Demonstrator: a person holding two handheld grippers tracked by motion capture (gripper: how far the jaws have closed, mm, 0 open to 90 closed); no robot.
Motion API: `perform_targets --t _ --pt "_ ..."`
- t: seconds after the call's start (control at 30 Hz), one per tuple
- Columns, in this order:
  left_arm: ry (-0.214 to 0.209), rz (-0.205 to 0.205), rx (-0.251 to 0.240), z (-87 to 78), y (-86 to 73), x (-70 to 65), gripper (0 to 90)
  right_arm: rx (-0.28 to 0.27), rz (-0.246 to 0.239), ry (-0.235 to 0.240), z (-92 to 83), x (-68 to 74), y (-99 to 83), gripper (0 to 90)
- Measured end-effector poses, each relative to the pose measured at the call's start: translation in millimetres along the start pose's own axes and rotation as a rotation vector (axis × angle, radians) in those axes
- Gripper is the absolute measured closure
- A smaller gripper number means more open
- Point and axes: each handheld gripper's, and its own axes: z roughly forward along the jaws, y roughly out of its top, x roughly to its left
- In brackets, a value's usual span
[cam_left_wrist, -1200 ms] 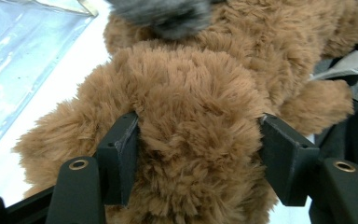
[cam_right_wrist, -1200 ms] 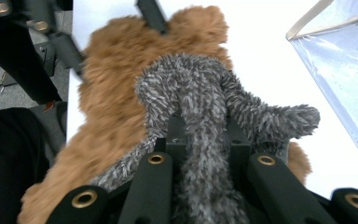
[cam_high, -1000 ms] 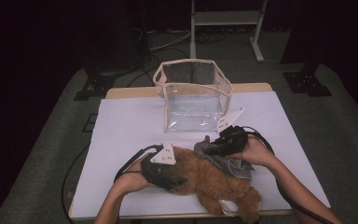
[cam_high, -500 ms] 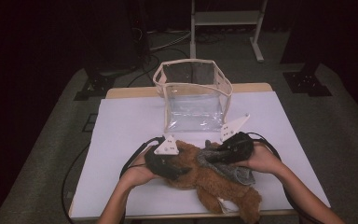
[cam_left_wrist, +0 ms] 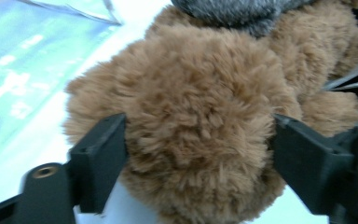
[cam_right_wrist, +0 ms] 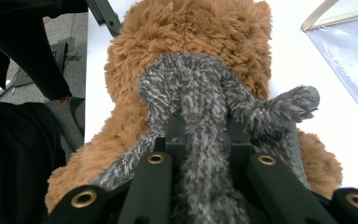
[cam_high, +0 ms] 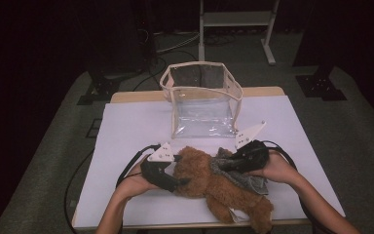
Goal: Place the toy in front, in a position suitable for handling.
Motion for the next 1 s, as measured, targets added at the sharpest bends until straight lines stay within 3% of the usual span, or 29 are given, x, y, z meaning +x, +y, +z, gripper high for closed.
perform_targets --t 0.13,0.33,0.43,0.63,0.7,0.83,0.93,1.0 --pt "-0.012 0.005 0.000 6.7 -0.1 -2.0 31.4 0.024 -0.012 -0.003 0.5 0.2 3.9 76.4" --pt "-0.006 0.009 0.011 6.3 1.0 -1.2 32.0 0.015 -0.055 -0.019 -1.6 5.5 22.0 76.3" --pt "-0.004 0.009 0.013 4.9 0.8 -1.2 29.5 0.045 -0.059 -0.019 4.5 5.5 17.9 76.4" --pt "-0.001 -0.012 0.006 0.5 0.9 0.7 21.0 0.025 -0.020 -0.014 1.0 3.5 4.1 76.6" --pt "-0.017 -0.010 0.002 2.9 -0.4 0.8 24.8 0.032 -0.023 -0.017 -0.1 3.5 4.4 76.5" --pt "-0.022 -0.001 0.002 8.0 -0.5 -0.4 32.4 0.038 -0.058 -0.026 0.1 5.0 17.2 76.4" --pt "-0.021 -0.001 0.011 8.1 1.0 -1.2 32.5 0.031 -0.075 -0.025 5.9 6.9 30.8 76.3" --pt "-0.016 0.009 0.021 6.2 0.4 -0.5 31.2 0.062 -0.086 -0.023 13.5 7.7 33.5 76.3"
